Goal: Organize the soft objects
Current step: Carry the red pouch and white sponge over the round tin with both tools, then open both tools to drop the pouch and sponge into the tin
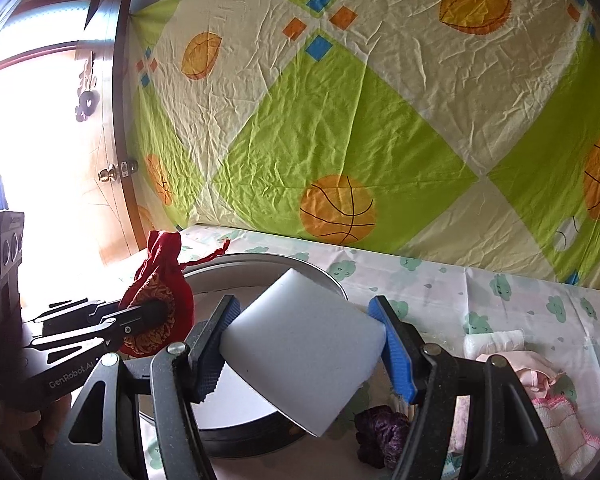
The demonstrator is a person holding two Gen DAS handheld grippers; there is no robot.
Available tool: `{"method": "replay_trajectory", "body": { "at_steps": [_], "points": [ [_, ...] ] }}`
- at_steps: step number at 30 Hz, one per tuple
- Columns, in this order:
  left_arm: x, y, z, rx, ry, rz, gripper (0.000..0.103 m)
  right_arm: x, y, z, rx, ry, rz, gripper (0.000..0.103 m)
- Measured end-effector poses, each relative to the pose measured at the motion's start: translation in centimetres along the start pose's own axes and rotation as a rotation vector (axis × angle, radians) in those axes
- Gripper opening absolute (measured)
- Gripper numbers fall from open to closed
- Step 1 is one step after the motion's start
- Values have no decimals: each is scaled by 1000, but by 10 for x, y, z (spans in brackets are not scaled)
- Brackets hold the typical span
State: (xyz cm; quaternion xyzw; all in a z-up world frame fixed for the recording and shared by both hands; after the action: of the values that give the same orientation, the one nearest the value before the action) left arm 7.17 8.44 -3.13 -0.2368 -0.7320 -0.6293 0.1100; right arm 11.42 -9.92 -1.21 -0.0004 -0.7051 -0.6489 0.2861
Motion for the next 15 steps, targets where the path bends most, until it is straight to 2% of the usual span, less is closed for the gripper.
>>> {"method": "replay_trajectory", "body": {
  "at_steps": [8, 15],
  "points": [
    [-13, 19, 18, -8, 14, 53, 15, -35, 15, 8, -18, 51, 65, 69],
    [-40, 34, 35, -14, 29, 126, 15, -76, 25, 19, -2, 50, 125, 69]
  ]
}}
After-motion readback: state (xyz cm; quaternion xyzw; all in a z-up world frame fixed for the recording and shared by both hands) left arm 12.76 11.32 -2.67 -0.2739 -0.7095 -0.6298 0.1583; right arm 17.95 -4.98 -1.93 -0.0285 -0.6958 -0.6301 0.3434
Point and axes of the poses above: each gripper's, at about its wrist camera, not at the fingertips, and x roughly against the way its jaws point, z to its left, y to its top, the point moved 1 cm from there along -x, roughly the way its jaws point, and after that the axes turned 9 degrees about -y, right-handed, at the moved point
